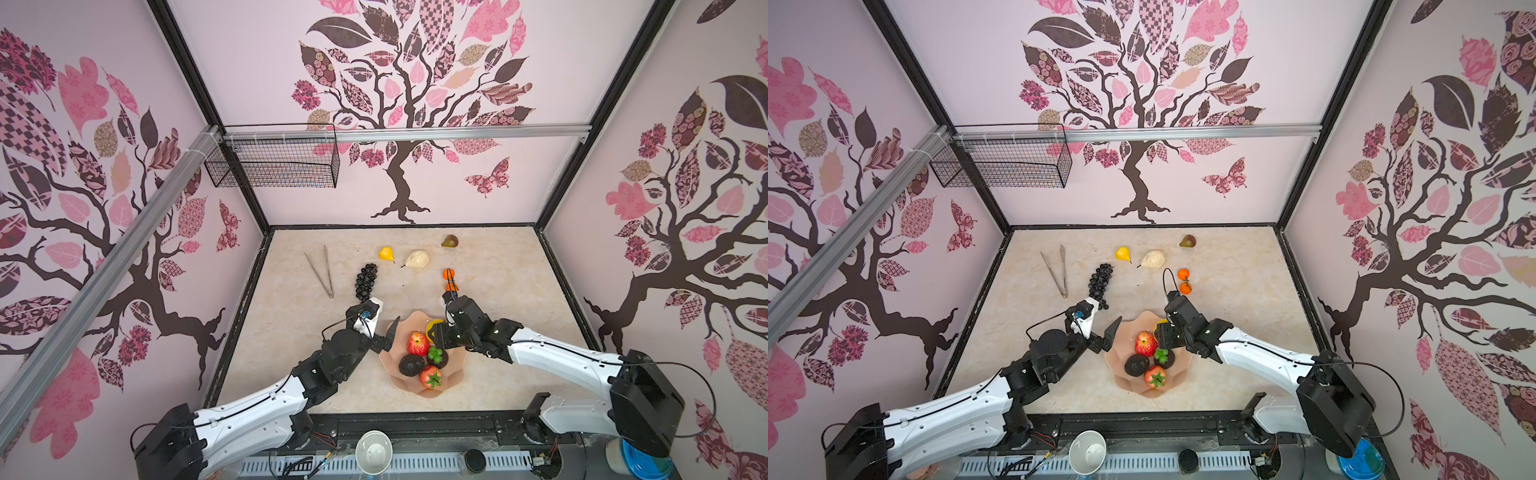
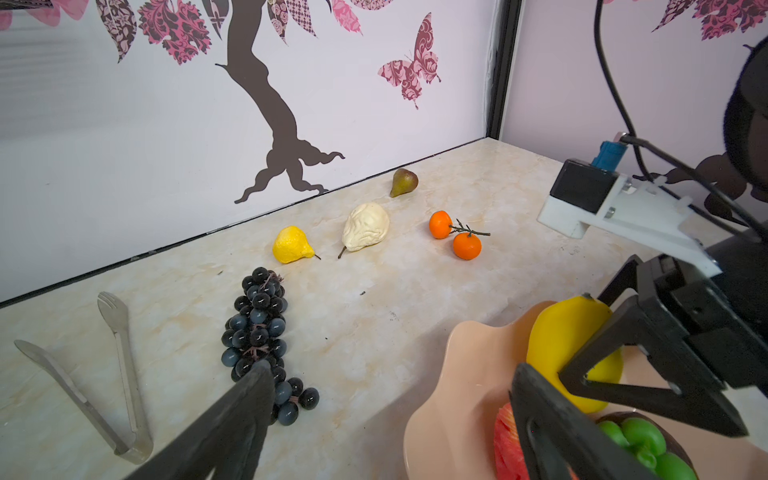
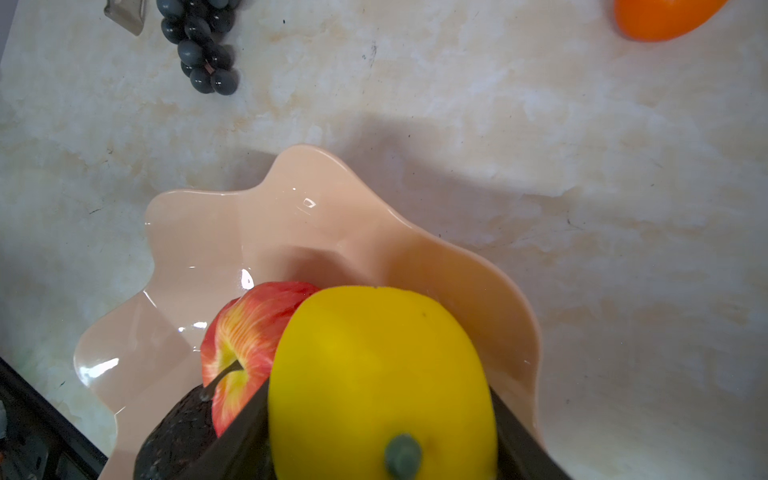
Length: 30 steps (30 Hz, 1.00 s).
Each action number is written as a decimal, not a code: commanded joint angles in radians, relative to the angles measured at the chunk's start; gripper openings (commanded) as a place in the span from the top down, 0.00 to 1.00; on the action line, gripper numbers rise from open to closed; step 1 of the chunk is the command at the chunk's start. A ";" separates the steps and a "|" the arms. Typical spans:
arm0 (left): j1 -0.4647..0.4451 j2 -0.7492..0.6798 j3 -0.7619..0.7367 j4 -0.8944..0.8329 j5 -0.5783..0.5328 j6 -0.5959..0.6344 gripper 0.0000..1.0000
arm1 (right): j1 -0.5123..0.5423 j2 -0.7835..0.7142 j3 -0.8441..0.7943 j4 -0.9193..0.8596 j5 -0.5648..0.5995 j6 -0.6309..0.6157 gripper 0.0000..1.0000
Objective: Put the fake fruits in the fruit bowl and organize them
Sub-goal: 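Open and withdraw the left gripper while the right lowers the lemon into the bowl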
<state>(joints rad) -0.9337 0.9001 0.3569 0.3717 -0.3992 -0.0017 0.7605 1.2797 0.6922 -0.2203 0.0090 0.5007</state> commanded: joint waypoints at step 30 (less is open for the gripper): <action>0.020 0.048 -0.007 0.001 -0.018 -0.024 0.08 | 0.007 -0.073 0.003 -0.047 0.068 0.011 0.21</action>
<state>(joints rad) -0.9257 0.9413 0.3569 0.3714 -0.4046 -0.0051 0.7639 1.2629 0.6922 -0.2306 0.0494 0.5133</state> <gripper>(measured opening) 0.918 0.783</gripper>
